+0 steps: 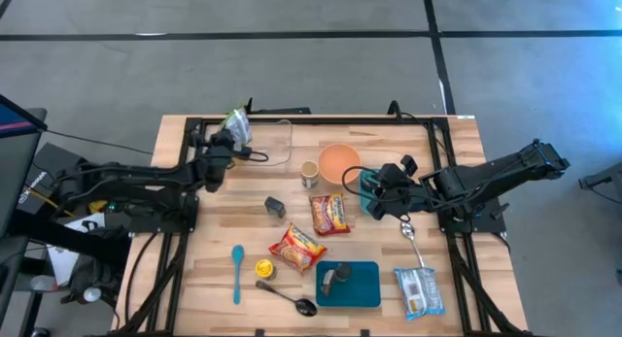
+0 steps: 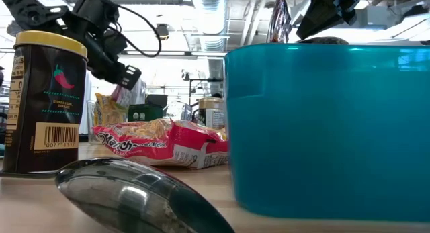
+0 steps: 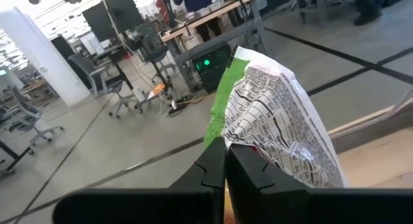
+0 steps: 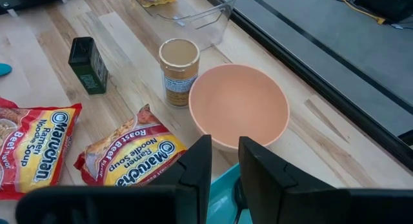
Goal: Pick & Place Food Item
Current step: Put the green noodle pack into the transparent bin
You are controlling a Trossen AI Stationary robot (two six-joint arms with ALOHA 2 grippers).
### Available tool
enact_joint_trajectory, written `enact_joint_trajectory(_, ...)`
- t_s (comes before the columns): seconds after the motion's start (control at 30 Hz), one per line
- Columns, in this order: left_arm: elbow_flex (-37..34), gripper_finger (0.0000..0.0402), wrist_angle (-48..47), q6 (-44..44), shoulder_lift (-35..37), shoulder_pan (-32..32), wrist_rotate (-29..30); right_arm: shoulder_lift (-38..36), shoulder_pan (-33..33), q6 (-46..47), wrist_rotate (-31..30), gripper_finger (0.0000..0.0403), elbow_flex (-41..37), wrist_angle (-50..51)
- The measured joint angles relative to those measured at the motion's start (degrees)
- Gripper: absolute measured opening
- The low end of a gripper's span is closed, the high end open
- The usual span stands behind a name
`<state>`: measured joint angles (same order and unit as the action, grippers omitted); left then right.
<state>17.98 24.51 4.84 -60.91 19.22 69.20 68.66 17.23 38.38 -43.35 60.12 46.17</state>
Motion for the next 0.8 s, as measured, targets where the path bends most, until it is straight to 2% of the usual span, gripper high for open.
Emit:
enact_joint_trajectory(0.33,0.0,0.0,0.2,-5.2,-3.7,0.0,2.0,0.0,0.0,0.0,0.0,0.0072,0.0,0.0)
enact_joint_trajectory(0.8,0.0,0.0,-0.7,-9.7,-3.8,-1.2,2.0,0.0,0.0,0.0,0.0,0.0072,0.0,0.0)
